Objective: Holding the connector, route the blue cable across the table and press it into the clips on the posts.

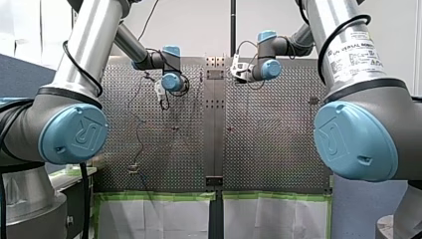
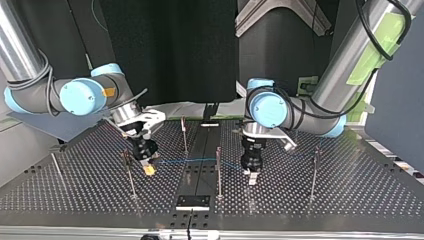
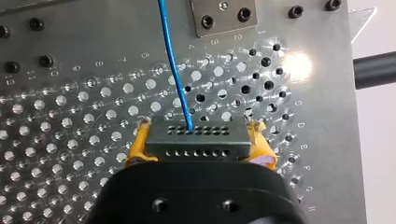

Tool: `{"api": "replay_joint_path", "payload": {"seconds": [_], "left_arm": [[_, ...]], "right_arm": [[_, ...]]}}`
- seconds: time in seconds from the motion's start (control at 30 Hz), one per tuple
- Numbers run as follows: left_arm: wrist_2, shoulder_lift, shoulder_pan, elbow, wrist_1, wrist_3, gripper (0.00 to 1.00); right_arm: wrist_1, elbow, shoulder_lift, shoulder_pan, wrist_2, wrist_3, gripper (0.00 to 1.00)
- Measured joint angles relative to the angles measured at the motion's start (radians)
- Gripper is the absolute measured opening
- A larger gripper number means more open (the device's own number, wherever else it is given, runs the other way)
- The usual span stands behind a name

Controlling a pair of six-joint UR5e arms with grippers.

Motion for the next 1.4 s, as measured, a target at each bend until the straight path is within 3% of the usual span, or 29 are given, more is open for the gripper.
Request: {"api": "replay_joint_path", "payload": {"seconds": [0.4,0.8,1.13,1.4], "left_arm": [[-0.005,0.032,-0.016,-0.021,-0.103,-0.001,1.00],[-0.004,0.136,-0.031,-0.118,-0.120,-0.024,1.00],[0.035,0.230,-0.053,-0.184,-0.143,-0.031,1.00],[0.069,0.302,-0.077,-0.201,-0.150,-0.039,1.00]], "right_arm": [[0.003,0.000,-0.010,0.000,-0.001,0.000,0.00],[0.008,0.000,-0.012,0.000,0.000,0.001,0.00],[0.017,0.000,-0.014,0.000,0.001,0.000,0.00],[0.023,0.000,-0.017,0.000,0.003,-0.002,0.00]]}}
